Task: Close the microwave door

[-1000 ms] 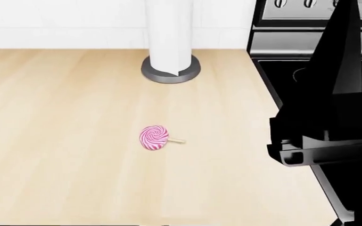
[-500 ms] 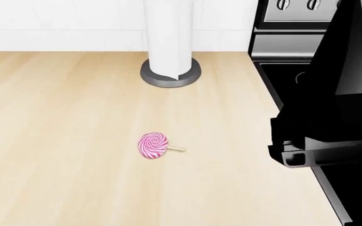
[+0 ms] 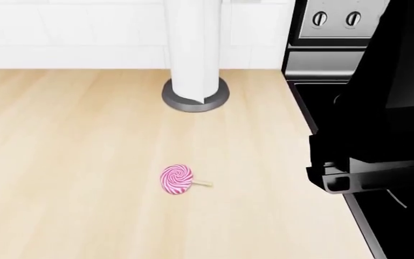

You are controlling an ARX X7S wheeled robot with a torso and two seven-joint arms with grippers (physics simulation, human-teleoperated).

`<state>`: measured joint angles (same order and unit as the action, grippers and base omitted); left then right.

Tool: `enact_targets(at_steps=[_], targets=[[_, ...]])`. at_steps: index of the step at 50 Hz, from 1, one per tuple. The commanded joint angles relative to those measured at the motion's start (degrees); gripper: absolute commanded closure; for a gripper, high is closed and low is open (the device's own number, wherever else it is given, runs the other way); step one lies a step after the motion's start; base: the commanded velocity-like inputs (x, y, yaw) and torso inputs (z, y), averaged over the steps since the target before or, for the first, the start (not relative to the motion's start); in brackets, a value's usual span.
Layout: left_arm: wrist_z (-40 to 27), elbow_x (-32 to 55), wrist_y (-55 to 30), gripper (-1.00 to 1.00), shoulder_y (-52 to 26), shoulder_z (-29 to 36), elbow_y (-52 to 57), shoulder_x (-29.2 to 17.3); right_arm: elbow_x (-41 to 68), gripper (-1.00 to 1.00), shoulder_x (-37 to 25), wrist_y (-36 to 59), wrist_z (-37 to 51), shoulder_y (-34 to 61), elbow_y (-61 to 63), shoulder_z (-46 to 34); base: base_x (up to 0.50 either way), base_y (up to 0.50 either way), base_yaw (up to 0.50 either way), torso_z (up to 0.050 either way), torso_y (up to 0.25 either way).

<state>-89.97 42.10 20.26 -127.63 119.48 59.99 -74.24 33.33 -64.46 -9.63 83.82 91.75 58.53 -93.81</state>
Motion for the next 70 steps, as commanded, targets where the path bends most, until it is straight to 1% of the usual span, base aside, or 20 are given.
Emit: enact_targets(at_steps=[1, 20, 23, 35, 43, 49, 56, 62, 70], targets=[[0.00, 0.23, -0.18, -1.00, -0.28, -0.17, 0.00, -0.26, -0.07, -1.00, 0.05, 0.14, 0.02, -0.16, 0.06, 0.15, 0.00, 0.00, 0.00, 0.050, 0.000], [0.00, -0.60, 0.34, -1.00, -1.10, 1.12, 0.00, -0.70, -0.38, -1.00, 0.02, 0.25, 0.20, -0.32, 0.31, 0.18, 0.00, 0.00, 0.00, 0.050, 0.000], [0.00, -0.46, 0.58, -1.00, 0.56, -0.41, 0.00, -0.85, -0.28, -1.00, -0.03, 0.24, 0.16, -0.27, 0.30, 0.21, 0.00, 0.00, 0.00, 0.042, 0.000], [0.00, -0.26, 0.02, -1.00, -0.41, -0.72, 0.00, -0.45, 0.37, -1.00, -0.32, 0.60, 0.11, 0.80, 0.68, 0.53, 0.00, 0.00, 0.00, 0.000, 0.000], [-0.01, 0.30, -0.04, -1.00, -0.93, -0.79, 0.00, -0.12, 4.69, -1.00, -0.69, 1.66, -1.34, 5.62, 0.91, 1.92, 0.00, 0.00, 0.00, 0.000, 0.000], [0.00, 0.00, 0.00, -1.00, 0.62, -2.05, 0.00, -0.08, 8.07, -1.00, -0.25, 2.15, -3.28, 8.68, -0.28, 3.11, 0.00, 0.00, 0.00, 0.000, 0.000], [0.00, -0.60, 0.25, -1.00, 1.72, -2.59, 0.00, -0.28, 10.34, -1.00, 0.57, -0.60, -7.01, 9.23, -5.37, 4.03, 0.00, 0.00, 0.00, 0.000, 0.000], [0.00, -1.23, -0.15, -1.00, 4.38, -4.66, 0.00, -0.08, 11.81, -1.00, 1.44, -2.86, -10.72, 8.66, -10.73, 4.13, 0.00, 0.00, 0.00, 0.000, 0.000], [-0.01, -1.07, -0.31, -1.00, 4.36, -4.75, 0.01, 0.21, 13.50, -1.00, 2.86, -6.12, -14.32, 7.62, -17.12, 4.60, 0.00, 0.00, 0.00, 0.000, 0.000]])
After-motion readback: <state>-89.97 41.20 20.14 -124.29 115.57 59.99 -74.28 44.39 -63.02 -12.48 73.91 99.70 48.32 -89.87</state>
